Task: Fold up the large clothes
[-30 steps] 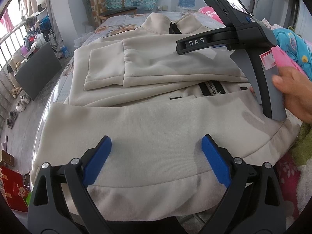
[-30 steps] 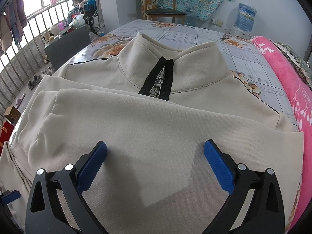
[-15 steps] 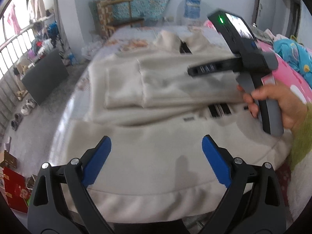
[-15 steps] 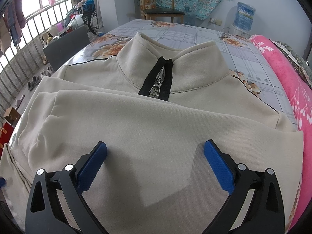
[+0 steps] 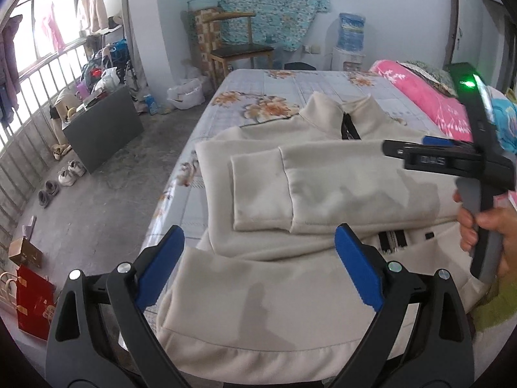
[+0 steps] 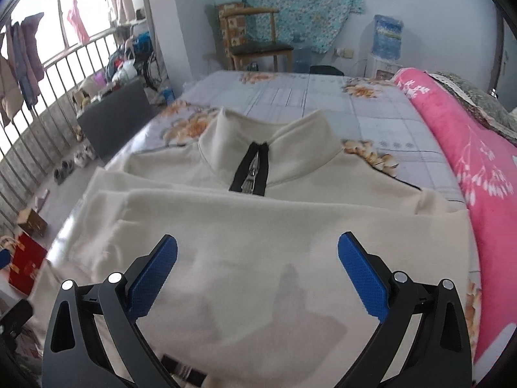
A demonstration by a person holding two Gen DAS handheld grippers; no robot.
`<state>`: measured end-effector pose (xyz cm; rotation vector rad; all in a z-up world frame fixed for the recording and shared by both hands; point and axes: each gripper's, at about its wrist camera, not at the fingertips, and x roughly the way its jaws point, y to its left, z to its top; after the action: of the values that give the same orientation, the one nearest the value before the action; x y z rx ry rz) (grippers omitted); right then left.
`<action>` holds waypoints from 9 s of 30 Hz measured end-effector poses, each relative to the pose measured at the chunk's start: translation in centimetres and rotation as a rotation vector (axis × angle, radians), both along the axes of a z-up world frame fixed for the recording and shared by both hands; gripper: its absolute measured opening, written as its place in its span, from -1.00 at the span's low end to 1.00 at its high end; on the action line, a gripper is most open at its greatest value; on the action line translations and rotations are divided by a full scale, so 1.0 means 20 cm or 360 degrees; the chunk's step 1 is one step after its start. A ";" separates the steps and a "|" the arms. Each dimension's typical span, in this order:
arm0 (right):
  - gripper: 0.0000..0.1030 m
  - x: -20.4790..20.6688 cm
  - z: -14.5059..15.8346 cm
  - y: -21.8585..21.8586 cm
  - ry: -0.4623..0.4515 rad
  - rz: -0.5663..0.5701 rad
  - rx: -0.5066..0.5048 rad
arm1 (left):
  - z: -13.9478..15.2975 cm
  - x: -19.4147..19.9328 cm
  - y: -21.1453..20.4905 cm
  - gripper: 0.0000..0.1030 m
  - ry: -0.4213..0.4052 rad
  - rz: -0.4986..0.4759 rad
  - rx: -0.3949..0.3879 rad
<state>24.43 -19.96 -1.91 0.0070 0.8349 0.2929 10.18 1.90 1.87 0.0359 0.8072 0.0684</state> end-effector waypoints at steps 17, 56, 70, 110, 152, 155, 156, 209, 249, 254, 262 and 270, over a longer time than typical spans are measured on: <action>0.88 -0.29 0.38 0.08 -0.0222 0.0078 -0.0001 | 0.22 -0.04 0.21 0.76 -0.0062 0.0136 -0.0112; 0.88 0.11 0.54 0.13 -0.0131 0.0253 -0.0053 | 0.40 0.62 0.48 0.76 -0.0068 0.0131 -0.0362; 0.88 0.89 0.26 -0.15 0.0168 0.0068 0.0042 | 0.06 1.38 0.11 0.73 0.0092 -0.0182 -0.0440; -0.24 0.24 -0.13 -0.23 0.0356 0.0463 -0.0259 | -0.21 0.84 -0.19 -0.29 0.0437 -0.0646 -0.0297; -0.66 0.44 -0.15 -0.40 0.0580 0.0091 0.0338 | -0.34 0.86 -0.38 -0.28 0.0219 -0.0598 -0.0155; -0.67 0.46 -0.12 -0.41 0.0512 0.0077 0.0305 | -0.35 0.88 -0.40 -0.27 0.0204 -0.0590 -0.0163; -0.67 0.47 -0.13 -0.40 0.0501 0.0077 0.0253 | -0.35 0.88 -0.41 -0.27 0.0197 -0.0586 -0.0148; 0.88 -0.78 -0.27 -0.13 0.0142 -0.0148 -0.0148 | -0.41 -0.02 -0.12 0.75 0.0348 -0.0138 -0.0042; 0.88 -0.76 -0.26 -0.06 0.0139 -0.0084 -0.0106 | -0.42 -0.02 -0.12 0.81 0.0335 -0.0104 -0.0051; 0.88 -0.76 -0.26 -0.06 0.0156 -0.0086 -0.0112 | -0.42 -0.02 -0.12 0.81 0.0333 -0.0104 -0.0051; 0.88 -0.76 -0.27 -0.06 0.0175 -0.0105 -0.0105 | -0.42 -0.02 -0.12 0.81 0.0333 -0.0104 -0.0051; 0.89 -0.76 -0.27 -0.06 0.0163 -0.0103 -0.0105 | -0.41 -0.04 -0.11 0.81 0.0296 -0.0085 -0.0024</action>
<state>9.21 -21.12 -7.26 -0.0127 0.9440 0.2055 9.42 -0.24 -6.36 0.0502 0.9923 0.0085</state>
